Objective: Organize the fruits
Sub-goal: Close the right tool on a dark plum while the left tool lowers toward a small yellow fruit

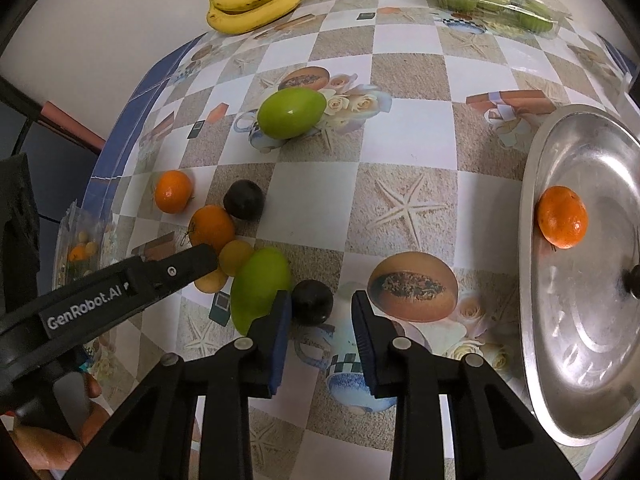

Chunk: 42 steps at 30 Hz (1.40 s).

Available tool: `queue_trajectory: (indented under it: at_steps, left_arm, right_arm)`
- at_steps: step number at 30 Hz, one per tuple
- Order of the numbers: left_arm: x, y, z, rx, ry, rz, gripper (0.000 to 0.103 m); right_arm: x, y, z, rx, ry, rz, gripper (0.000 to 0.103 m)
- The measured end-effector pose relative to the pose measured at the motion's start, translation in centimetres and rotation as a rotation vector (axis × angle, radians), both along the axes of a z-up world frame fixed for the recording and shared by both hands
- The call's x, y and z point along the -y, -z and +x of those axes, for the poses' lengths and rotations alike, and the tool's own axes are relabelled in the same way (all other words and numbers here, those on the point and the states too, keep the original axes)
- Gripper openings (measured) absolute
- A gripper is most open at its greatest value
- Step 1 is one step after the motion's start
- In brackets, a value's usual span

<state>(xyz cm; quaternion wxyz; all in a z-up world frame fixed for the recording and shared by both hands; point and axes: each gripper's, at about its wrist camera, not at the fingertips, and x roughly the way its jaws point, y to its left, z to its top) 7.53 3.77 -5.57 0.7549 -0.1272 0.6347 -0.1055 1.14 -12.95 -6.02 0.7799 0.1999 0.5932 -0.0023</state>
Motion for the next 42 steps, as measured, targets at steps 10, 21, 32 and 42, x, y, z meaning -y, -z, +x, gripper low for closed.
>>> queue_trajectory:
  at_steps: [10,21,32,42]
  left_arm:
    - [0.2,0.2,-0.1,-0.008,0.001,-0.018,0.027]
    - [-1.2,-0.2,0.3,0.024,-0.064,0.011,0.026]
    - [-1.6,-1.1,0.3,0.051,-0.072,0.012,0.026]
    - [-0.1,-0.1,0.2,0.013,-0.025,0.032,0.029]
  right_arm:
    - [-0.1,0.0,0.0,-0.005,-0.001,0.005,0.032]
    - [0.8,-0.2,-0.2,-0.006,0.036,0.01,0.032]
    - [1.9,-1.0,-0.3,0.015,0.054,0.019,0.032]
    - [2.2,-0.5,-0.3,-0.012,0.059,-0.024,0.032]
